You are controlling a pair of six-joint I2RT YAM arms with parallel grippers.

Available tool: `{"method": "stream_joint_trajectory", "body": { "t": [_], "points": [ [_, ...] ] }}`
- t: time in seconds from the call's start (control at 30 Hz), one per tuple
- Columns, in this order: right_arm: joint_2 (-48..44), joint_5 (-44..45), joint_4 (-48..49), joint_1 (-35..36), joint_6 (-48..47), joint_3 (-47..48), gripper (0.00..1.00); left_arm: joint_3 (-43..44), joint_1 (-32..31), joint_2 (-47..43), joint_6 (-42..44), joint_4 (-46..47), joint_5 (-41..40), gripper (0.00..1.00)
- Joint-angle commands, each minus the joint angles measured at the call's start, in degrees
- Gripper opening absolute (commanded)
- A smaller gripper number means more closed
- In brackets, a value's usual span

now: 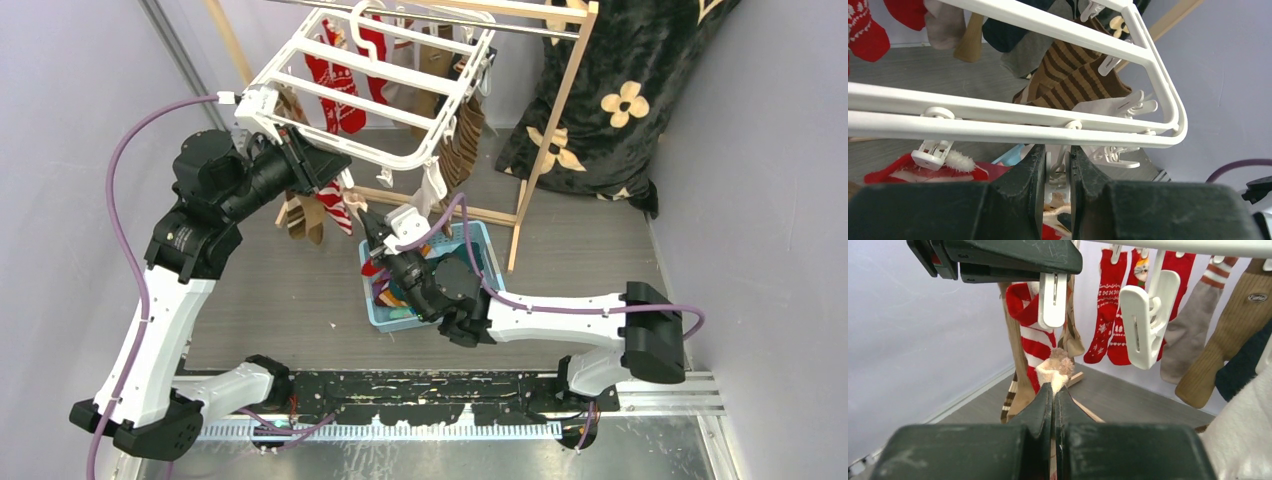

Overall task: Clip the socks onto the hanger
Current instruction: Clamp the sock onto the hanger.

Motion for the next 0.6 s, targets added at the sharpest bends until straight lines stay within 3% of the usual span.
{"method": "stream_joint_trajectory", "body": {
  "t": [0.0, 0.37, 0.57],
  "points": [
    [2.47, 7.86, 15.09, 1.37, -7.61, 3.82, 0.01, -0.23, -0.02, -1.82, -0.65, -1.32, -2.43, 0.00],
    [3.01, 7.27, 17.33, 2.56, -10.14, 4.40, 0.01, -0.70, -0.07, -0.77, -1.78, -1.42, -2.58, 0.00],
    [1.80, 4.15, 13.30, 2.56, -7.48, 4.94, 0.01, -0.72, -0.03, -0.62, -2.21, -1.65, -0.93, 0.00]
  ]
}}
